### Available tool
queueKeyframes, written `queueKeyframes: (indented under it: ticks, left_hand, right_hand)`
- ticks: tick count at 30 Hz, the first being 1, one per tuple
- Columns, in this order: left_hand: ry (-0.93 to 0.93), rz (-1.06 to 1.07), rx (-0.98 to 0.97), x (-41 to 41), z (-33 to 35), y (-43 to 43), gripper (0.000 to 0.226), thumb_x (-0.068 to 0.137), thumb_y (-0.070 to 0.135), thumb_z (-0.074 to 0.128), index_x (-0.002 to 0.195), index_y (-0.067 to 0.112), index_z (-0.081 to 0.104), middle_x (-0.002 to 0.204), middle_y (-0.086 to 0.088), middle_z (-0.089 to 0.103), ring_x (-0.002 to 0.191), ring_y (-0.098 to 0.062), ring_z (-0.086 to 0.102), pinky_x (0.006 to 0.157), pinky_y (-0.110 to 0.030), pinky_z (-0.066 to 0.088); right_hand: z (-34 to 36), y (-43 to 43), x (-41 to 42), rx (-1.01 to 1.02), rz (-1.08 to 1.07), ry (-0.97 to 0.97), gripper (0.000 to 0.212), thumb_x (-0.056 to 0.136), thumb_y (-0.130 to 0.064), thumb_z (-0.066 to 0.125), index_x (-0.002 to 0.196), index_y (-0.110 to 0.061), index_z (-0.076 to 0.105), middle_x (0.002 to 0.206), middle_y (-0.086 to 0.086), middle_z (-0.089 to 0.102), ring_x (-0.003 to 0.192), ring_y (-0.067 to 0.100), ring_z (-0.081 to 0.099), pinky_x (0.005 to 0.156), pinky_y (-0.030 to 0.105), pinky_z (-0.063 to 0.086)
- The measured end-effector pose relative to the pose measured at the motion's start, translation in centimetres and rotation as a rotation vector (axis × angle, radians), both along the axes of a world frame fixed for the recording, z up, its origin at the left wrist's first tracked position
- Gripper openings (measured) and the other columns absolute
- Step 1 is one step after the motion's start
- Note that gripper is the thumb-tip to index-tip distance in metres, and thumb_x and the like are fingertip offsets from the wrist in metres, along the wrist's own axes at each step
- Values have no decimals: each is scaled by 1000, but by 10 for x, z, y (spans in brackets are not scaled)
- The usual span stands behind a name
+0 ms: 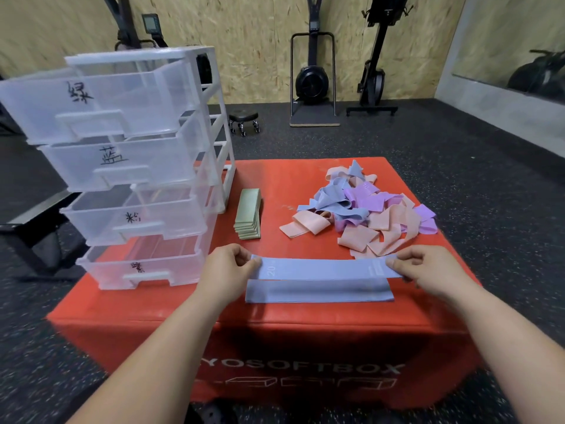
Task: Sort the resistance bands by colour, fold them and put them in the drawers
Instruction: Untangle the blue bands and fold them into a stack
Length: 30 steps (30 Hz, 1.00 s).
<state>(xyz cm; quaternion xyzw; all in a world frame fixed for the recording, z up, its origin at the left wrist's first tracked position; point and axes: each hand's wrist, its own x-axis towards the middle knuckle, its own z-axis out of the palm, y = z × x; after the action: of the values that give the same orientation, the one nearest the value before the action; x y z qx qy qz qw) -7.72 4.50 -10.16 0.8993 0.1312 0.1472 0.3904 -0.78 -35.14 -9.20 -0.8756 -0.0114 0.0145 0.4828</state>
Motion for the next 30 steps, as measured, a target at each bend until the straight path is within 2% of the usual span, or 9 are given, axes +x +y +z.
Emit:
queueKeyframes:
  ticks: [5,9,11,14,18,20,22,25,30]
  left_hand:
    - [45,-2,169,-10,-4,2,21,88,34,80,75,23,67,70,7,68,70,-15,64,61,-29,43]
    - [44,-61,329,-15,-13,2,14,86,37,78,90,28,69,76,11,68,80,-18,65,70,-35,54]
    - [60,-115,427,-17,-16,2,19,84,40,76,99,31,69,83,9,65,86,-22,64,73,-37,54]
    - [66,-150,474,-15,-17,6,27,84,41,79,106,28,69,92,8,55,88,-21,62,75,-38,54]
    - [47,-257,432,-13,-10,17,31,87,42,81,114,31,70,100,13,54,84,-8,61,79,-35,55]
    - [94,-389,441,-14,-5,23,43,85,47,83,123,35,68,110,16,59,93,-7,61,87,-33,54]
    - [157,-480,482,-17,-3,28,59,79,52,86,131,38,63,118,19,60,106,-6,57,93,-30,50]
    - [177,-490,514,-18,-4,29,64,76,49,88,134,41,61,118,22,59,107,-7,54,92,-28,47]
    - [164,-479,506,-16,-2,28,60,75,47,89,129,42,63,113,23,62,101,-8,57,87,-31,51]
  right_hand:
    - [-9,9,-7,-320,-8,-105,16,83,-37,85,79,-26,75,64,-10,70,64,9,64,62,30,45]
    - [-17,15,-16,-515,-8,-168,17,80,-43,84,75,-33,72,64,-17,69,69,6,65,64,30,49]
    - [-22,17,-19,-581,-9,-177,17,79,-45,84,77,-35,71,64,-17,67,69,6,64,64,31,51]
    - [-22,16,-19,-549,-5,-176,18,77,-42,86,80,-35,70,67,-14,67,70,5,63,65,31,52]
    - [-11,9,-14,-498,48,-200,23,75,-40,89,89,-38,70,85,-13,67,75,6,63,75,35,54]
    - [-3,4,-13,-439,117,-166,30,72,-37,93,93,-38,72,95,-16,69,76,5,67,75,29,53]
    - [2,-2,-14,-431,254,-96,42,67,-36,96,101,-40,72,102,-22,70,83,-1,68,75,15,49]
    - [2,-5,-18,-484,384,-11,53,65,-30,98,109,-43,71,107,-27,68,96,-9,65,76,2,44]
    - [2,-1,-15,-524,375,-35,50,67,-27,97,106,-45,72,104,-22,71,96,-4,66,89,24,54]
